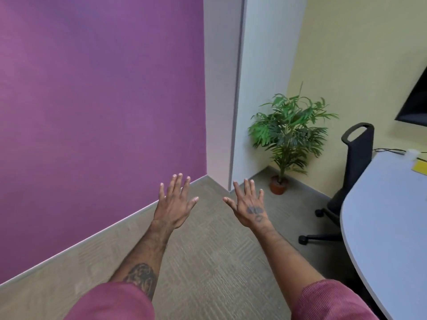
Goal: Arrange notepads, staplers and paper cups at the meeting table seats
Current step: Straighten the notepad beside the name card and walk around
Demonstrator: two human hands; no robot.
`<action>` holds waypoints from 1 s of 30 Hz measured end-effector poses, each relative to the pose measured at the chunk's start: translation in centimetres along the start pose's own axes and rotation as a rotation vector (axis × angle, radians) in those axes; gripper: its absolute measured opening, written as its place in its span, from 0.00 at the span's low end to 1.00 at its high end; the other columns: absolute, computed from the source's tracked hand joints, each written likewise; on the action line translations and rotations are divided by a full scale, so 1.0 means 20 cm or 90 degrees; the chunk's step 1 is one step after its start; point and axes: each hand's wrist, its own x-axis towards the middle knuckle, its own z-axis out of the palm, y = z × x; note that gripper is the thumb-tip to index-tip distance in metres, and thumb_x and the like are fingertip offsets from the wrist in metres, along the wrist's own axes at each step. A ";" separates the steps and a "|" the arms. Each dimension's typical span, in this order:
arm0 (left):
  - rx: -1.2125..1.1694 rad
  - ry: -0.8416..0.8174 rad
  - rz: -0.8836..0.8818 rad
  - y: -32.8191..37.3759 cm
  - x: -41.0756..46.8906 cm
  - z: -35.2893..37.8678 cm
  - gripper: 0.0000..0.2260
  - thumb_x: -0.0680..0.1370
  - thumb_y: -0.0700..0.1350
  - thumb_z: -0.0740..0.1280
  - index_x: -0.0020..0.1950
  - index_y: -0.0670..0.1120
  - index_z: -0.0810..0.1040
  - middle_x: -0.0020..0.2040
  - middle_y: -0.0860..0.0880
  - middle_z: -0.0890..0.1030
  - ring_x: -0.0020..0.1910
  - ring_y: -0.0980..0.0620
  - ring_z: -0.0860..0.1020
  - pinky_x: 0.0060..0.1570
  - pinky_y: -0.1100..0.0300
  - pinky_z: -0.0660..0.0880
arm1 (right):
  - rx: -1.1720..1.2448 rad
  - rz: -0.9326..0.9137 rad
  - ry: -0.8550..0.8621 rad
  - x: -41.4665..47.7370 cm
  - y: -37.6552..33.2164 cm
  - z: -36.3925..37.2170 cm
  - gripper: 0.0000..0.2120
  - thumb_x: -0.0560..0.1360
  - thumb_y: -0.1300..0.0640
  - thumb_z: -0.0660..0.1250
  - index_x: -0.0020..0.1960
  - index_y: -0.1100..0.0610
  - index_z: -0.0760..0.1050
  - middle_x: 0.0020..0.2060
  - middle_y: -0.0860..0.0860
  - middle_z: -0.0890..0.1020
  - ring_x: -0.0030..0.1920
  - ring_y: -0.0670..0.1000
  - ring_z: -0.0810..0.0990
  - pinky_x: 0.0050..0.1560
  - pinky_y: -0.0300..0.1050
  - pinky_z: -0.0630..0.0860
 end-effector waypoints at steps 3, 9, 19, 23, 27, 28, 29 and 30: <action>-0.011 -0.006 0.025 0.06 0.20 0.06 0.34 0.80 0.65 0.42 0.81 0.49 0.41 0.82 0.45 0.42 0.80 0.47 0.40 0.75 0.40 0.41 | -0.002 0.027 -0.002 0.15 0.11 0.02 0.43 0.72 0.26 0.34 0.80 0.48 0.47 0.80 0.58 0.48 0.79 0.58 0.43 0.75 0.66 0.45; -0.023 -0.014 0.064 0.26 0.67 0.15 0.34 0.81 0.65 0.42 0.81 0.48 0.40 0.81 0.45 0.40 0.80 0.47 0.38 0.76 0.40 0.40 | -0.023 0.068 0.004 0.52 0.40 0.02 0.38 0.76 0.29 0.40 0.80 0.48 0.48 0.80 0.58 0.49 0.79 0.58 0.43 0.74 0.66 0.48; -0.038 -0.006 0.112 0.65 1.46 0.25 0.33 0.82 0.64 0.44 0.81 0.48 0.41 0.81 0.45 0.41 0.80 0.47 0.38 0.76 0.40 0.39 | -0.039 0.112 0.017 1.08 0.95 -0.09 0.37 0.77 0.30 0.42 0.80 0.48 0.47 0.80 0.58 0.48 0.79 0.58 0.42 0.75 0.66 0.48; -0.053 -0.001 0.147 0.81 1.72 0.28 0.33 0.81 0.64 0.44 0.81 0.49 0.41 0.82 0.45 0.43 0.80 0.48 0.40 0.75 0.41 0.39 | -0.039 0.146 0.029 1.25 1.15 -0.12 0.38 0.76 0.29 0.40 0.80 0.48 0.47 0.80 0.58 0.48 0.79 0.59 0.42 0.75 0.66 0.48; -0.080 0.003 0.193 0.97 1.99 0.33 0.32 0.82 0.64 0.45 0.81 0.49 0.42 0.82 0.45 0.43 0.80 0.48 0.40 0.76 0.41 0.40 | -0.039 0.188 0.036 1.40 1.34 -0.12 0.38 0.76 0.28 0.40 0.80 0.48 0.47 0.80 0.58 0.48 0.79 0.59 0.43 0.75 0.66 0.47; -0.087 0.000 0.206 1.01 2.06 0.34 0.32 0.82 0.63 0.45 0.81 0.49 0.42 0.82 0.45 0.43 0.80 0.48 0.39 0.76 0.41 0.41 | -0.041 0.198 0.034 1.43 1.39 -0.12 0.39 0.76 0.28 0.40 0.80 0.48 0.47 0.80 0.58 0.48 0.79 0.59 0.43 0.75 0.66 0.46; -0.092 -0.001 0.216 1.04 2.13 0.35 0.32 0.82 0.63 0.45 0.81 0.49 0.43 0.82 0.45 0.43 0.80 0.48 0.40 0.76 0.41 0.41 | -0.046 0.209 0.035 1.47 1.43 -0.11 0.39 0.76 0.28 0.40 0.80 0.47 0.47 0.80 0.58 0.48 0.79 0.59 0.43 0.75 0.66 0.46; -0.097 0.001 0.232 1.09 2.23 0.38 0.32 0.82 0.64 0.45 0.81 0.49 0.43 0.82 0.45 0.43 0.80 0.48 0.40 0.76 0.41 0.41 | -0.050 0.227 0.040 1.53 1.48 -0.11 0.39 0.75 0.28 0.39 0.80 0.47 0.47 0.80 0.58 0.48 0.79 0.59 0.43 0.75 0.66 0.46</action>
